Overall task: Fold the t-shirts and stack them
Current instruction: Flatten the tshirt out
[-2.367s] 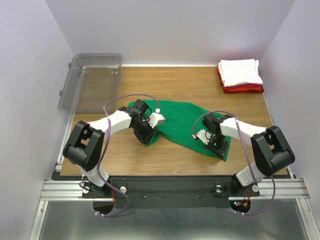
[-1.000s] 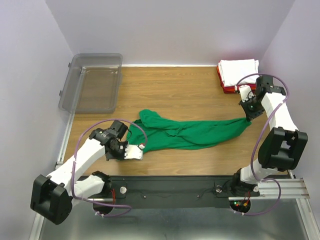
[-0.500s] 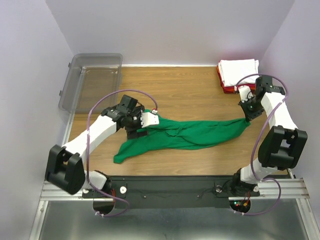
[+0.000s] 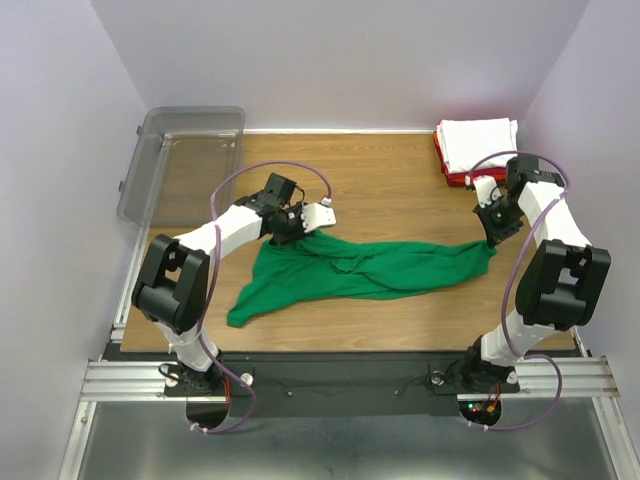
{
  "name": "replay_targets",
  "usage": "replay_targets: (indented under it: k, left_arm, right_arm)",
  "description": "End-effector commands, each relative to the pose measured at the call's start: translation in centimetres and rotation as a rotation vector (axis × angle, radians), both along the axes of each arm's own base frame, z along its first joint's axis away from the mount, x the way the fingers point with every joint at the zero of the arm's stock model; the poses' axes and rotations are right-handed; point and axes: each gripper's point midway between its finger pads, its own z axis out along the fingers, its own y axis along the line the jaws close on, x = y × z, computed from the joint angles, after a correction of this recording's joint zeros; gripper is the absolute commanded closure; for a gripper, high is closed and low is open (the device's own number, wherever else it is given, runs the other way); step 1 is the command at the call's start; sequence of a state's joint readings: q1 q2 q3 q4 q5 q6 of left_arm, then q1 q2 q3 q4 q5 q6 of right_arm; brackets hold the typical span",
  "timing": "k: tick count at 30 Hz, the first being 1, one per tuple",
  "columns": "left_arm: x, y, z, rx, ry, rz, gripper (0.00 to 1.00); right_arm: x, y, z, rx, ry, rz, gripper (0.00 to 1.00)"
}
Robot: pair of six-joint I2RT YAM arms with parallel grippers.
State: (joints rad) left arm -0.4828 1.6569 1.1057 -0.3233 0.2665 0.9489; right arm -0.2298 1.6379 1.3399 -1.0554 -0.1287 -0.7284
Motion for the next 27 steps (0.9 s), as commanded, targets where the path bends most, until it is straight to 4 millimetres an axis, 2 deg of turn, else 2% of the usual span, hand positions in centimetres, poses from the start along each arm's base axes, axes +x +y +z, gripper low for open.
replay_targets:
  k: [1,3,4,5,6,11,12,13,14,17,18,19,20,23,27]
  left_arm:
    - [3.2,-2.2,4.1,-0.130,-0.066,0.017,0.69]
    - [4.2,-2.8,5.0,-0.161,-0.065,0.032,0.79]
    - [4.5,-2.8,4.4,-0.159,-0.043,0.041,0.87]
    - [4.9,-2.8,4.4,-0.165,-0.039,0.051,0.96]
    - [5.6,-3.0,5.0,-0.187,-0.040,0.071,1.00]
    - [8.4,-2.7,4.3,-0.228,-0.001,0.155,1.00]
    - [9.6,-2.2,4.8,-0.242,-0.014,0.183,1.00]
    - [10.4,-2.0,4.2,-0.251,-0.004,0.221,1.00]
    - [11.7,-1.5,4.9,-0.266,-0.022,0.255,1.00]
    - [14.3,-0.3,4.3,-0.304,-0.016,0.374,1.00]
    - [15.8,0.6,5.4,-0.330,-0.038,0.417,1.00]
    - [16.5,0.9,4.9,-0.349,-0.024,0.459,1.00]
    - [17.5,1.1,5.9,-0.371,-0.039,0.475,1.00]
    - [18.4,1.5,6.1,-0.388,-0.022,0.492,1.00]
    - [17.9,1.5,5.2,-0.359,0.022,0.469,1.00]
  right_arm:
    - [0.8,-0.1,0.5,0.008,-0.016,-0.005,0.99]
    - [0.8,-0.1,0.3,0.009,-0.010,-0.004,1.00]
    - [0.9,-0.2,0.3,0.009,-0.010,-0.004,0.99]
    - [1.0,-0.2,0.3,0.009,-0.010,-0.004,0.99]
    - [1.1,-0.2,0.1,0.011,-0.003,-0.005,0.99]
    - [1.6,-0.4,-0.2,0.011,0.001,-0.007,0.99]
    - [1.8,-0.4,-0.3,0.008,0.003,-0.008,0.99]
    - [1.8,-0.5,-0.4,0.007,0.006,-0.008,0.99]
    - [2.0,-0.5,-0.6,0.006,0.008,-0.010,0.99]
    - [2.6,-0.7,-0.7,0.008,0.004,-0.016,0.99]
    - [2.9,-0.7,-0.6,0.009,-0.002,-0.018,0.99]
    - [3.0,-0.7,-0.9,0.014,0.003,-0.020,0.99]
    - [3.3,-0.7,-0.9,0.015,0.001,-0.025,0.99]
    - [4.1,-0.6,-0.7,0.028,-0.011,-0.037,0.99]
    - [5.1,-0.5,-0.5,0.045,-0.025,-0.048,0.99]
